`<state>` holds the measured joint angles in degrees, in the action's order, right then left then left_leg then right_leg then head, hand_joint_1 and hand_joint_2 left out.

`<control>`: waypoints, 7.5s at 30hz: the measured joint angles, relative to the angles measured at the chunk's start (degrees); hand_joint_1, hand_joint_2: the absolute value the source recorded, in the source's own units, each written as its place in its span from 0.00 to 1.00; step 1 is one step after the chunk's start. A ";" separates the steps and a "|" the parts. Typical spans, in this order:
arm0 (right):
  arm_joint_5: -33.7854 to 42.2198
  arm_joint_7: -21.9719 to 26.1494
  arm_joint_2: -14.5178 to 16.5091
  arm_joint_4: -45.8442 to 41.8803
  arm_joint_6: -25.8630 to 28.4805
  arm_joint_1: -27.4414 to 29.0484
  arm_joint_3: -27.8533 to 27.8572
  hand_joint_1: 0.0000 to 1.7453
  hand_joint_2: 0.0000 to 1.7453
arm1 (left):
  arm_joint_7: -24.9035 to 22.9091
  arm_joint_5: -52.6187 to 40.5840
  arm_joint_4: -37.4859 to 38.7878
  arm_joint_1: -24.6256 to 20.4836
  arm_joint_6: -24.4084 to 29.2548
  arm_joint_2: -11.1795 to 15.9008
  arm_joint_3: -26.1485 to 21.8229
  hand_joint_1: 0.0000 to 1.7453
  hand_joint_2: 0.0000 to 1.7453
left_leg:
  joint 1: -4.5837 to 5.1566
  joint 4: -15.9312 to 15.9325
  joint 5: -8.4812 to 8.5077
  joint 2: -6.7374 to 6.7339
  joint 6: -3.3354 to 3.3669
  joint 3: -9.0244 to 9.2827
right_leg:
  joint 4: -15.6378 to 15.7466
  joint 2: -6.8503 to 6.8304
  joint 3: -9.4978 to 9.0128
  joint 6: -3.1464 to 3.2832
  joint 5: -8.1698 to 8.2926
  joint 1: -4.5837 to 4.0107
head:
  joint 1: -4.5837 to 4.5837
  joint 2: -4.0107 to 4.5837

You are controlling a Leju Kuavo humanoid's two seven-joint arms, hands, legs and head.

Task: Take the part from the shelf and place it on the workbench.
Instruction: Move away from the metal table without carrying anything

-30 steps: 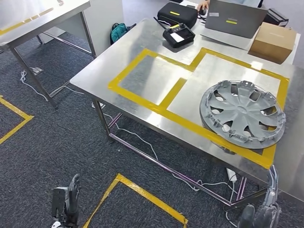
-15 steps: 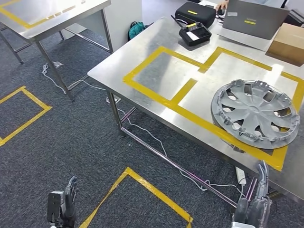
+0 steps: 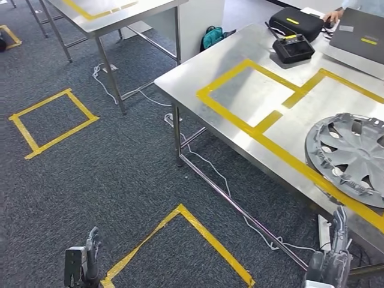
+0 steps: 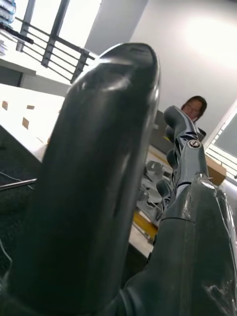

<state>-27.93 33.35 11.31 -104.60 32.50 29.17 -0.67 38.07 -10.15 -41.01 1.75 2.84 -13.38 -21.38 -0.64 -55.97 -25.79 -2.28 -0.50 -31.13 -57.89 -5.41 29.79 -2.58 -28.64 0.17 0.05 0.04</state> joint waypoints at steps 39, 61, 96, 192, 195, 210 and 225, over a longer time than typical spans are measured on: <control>-4.44 6.19 6.60 6.38 -20.81 -10.27 26.79 0.00 0.00 | 0.00 1.35 -1.90 -0.06 5.35 -3.39 3.33 0.00 0.00 | 0.70 -0.19 2.05 6.80 1.31 -2.10 | -7.79 6.90 4.19 0.45 -1.45 0.35 | 0.31 0.00; -7.62 6.01 7.86 9.09 -19.24 -10.84 23.30 0.00 0.00 | 0.01 2.36 -7.52 4.73 1.50 -3.77 -0.51 0.00 0.00 | -0.51 -2.12 2.00 0.36 -0.87 -4.54 | 0.09 0.02 -2.23 -0.40 -2.94 0.91 | 0.03 0.00; -1.31 -2.32 4.19 32.66 -6.92 -14.04 14.54 0.00 0.00 | 0.01 -3.51 -7.67 3.02 -6.42 -2.33 -12.97 0.00 0.00 | 0.72 -0.31 2.09 3.01 1.25 -2.44 | -14.54 5.08 6.80 0.21 -7.12 -0.41 | 0.41 0.00; -15.44 5.03 1.53 86.22 -6.49 -33.50 50.28 0.00 0.00 | 0.02 -5.34 -2.44 3.88 -5.49 -1.62 -19.83 0.00 0.00 | 1.10 -0.58 -0.30 2.62 1.78 0.27 | -9.20 5.25 6.96 -1.04 0.00 0.49 | 0.65 0.00; -15.41 5.02 1.78 86.37 -6.57 -33.60 50.21 0.00 0.00 | 0.02 -5.42 -2.59 3.79 -5.49 -1.53 -20.21 0.00 0.00 | 1.27 -1.21 -1.42 3.00 0.84 0.82 | -2.38 5.62 4.05 -0.67 2.49 0.80 | 0.73 0.00; -14.76 4.90 1.99 86.38 -10.25 -33.63 49.80 0.00 0.00 | 0.02 -6.56 -3.07 3.56 -6.43 -1.54 -21.43 0.00 0.00 | 1.29 -3.24 2.96 2.99 0.85 -4.95 | -1.59 6.37 -0.25 1.08 -2.09 0.76 | 0.07 0.00; -12.34 5.44 2.08 84.85 -12.64 -33.02 49.96 0.00 0.00 | 0.02 -7.32 -3.78 3.79 -7.40 -1.92 -22.91 0.00 0.00 | 0.99 -0.59 -3.91 -1.38 0.86 4.24 | -3.26 2.05 6.20 -0.30 3.06 0.42 | 0.68 0.00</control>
<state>-40.27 38.78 13.38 -19.75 19.86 -3.85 49.29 38.09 -17.47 -44.78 5.54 -4.56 -15.30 -44.29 0.35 -56.57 -29.70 -3.66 0.36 -26.88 -61.15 -3.36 35.99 -2.88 -25.58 0.59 0.73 0.04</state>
